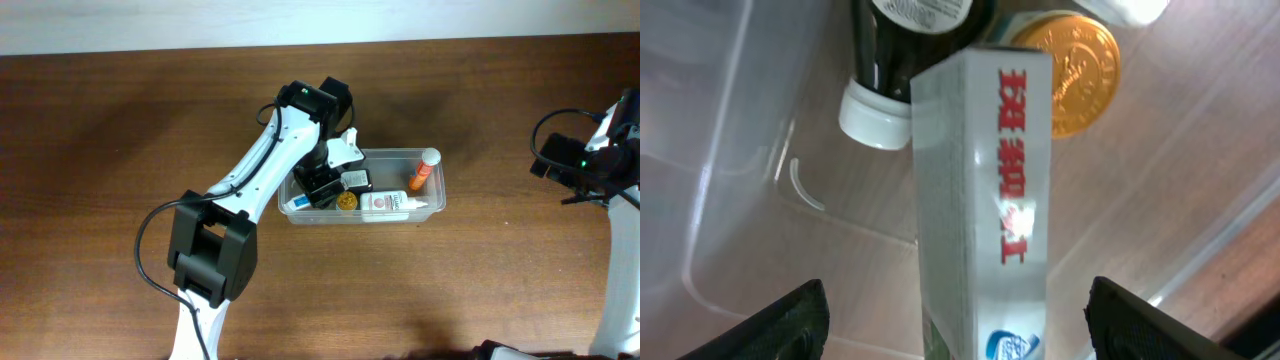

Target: Pack container

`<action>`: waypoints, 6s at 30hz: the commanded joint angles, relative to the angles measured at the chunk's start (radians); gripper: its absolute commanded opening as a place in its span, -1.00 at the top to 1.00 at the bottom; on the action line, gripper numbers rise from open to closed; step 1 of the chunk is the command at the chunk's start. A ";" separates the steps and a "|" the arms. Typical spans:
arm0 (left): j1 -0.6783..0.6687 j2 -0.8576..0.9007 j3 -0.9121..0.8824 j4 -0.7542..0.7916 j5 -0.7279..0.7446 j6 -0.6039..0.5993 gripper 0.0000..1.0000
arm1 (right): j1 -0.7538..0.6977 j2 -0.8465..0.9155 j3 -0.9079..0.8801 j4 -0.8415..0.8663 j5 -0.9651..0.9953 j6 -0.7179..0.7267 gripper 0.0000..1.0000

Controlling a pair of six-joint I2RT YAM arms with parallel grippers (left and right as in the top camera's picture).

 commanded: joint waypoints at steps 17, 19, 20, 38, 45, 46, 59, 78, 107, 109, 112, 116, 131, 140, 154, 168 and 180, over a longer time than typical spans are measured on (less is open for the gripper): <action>-0.004 -0.020 -0.045 0.023 0.009 -0.008 -0.66 | -0.003 0.002 0.015 0.003 -0.002 0.005 -0.97; -0.004 -0.020 -0.056 0.039 0.002 -0.016 -0.66 | -0.003 0.002 0.015 0.003 -0.002 0.005 -0.97; -0.004 -0.020 -0.061 0.046 -0.006 -0.025 -0.65 | -0.003 0.002 0.015 0.003 -0.002 0.005 -0.97; -0.004 -0.020 -0.082 0.076 -0.015 -0.034 -0.21 | -0.003 0.002 0.015 0.003 -0.002 0.005 -0.97; -0.004 -0.021 -0.081 0.077 -0.014 -0.049 0.00 | -0.003 0.002 0.015 0.003 -0.002 0.005 -0.97; -0.004 -0.021 -0.081 0.077 -0.014 -0.049 0.01 | -0.003 0.002 0.015 0.003 -0.002 0.005 -0.97; -0.004 -0.021 -0.075 0.094 -0.006 -0.048 0.25 | -0.003 0.002 0.015 0.003 -0.002 0.005 -0.97; -0.068 -0.021 -0.003 0.089 0.018 -0.017 0.31 | -0.003 0.002 0.015 0.003 -0.002 0.005 -0.97; -0.033 -0.021 0.002 0.119 -0.080 -0.038 -0.08 | -0.003 0.002 0.015 0.003 -0.002 0.005 -0.97; -0.033 -0.021 0.035 0.119 -0.080 -0.096 -0.11 | -0.003 0.002 0.015 0.003 -0.002 0.005 -0.97; -0.033 -0.021 0.135 0.108 -0.080 -0.187 -0.15 | -0.003 0.002 0.015 0.003 -0.002 0.005 -0.97; -0.032 -0.027 0.289 0.059 -0.080 -0.257 -0.31 | -0.003 0.002 0.015 0.003 -0.002 0.005 -0.97; 0.089 -0.250 0.473 -0.205 -0.287 -0.505 -0.99 | -0.003 0.002 0.015 0.003 -0.002 0.005 -0.97; 0.209 -0.449 0.466 -0.259 -0.269 -0.581 -0.99 | -0.003 0.002 0.015 0.003 -0.002 0.005 -0.97; 0.211 -1.035 0.010 -0.213 -0.182 -0.689 -0.99 | -0.003 0.002 0.015 0.003 -0.002 0.005 -0.97; 0.211 -1.145 -0.076 -0.241 -0.127 -0.688 -0.99 | -0.003 0.002 0.015 0.003 -0.002 0.005 -0.97; 0.211 -1.144 -0.189 -0.170 -0.103 -0.625 -0.99 | -0.003 0.002 0.015 0.003 -0.002 0.005 -0.97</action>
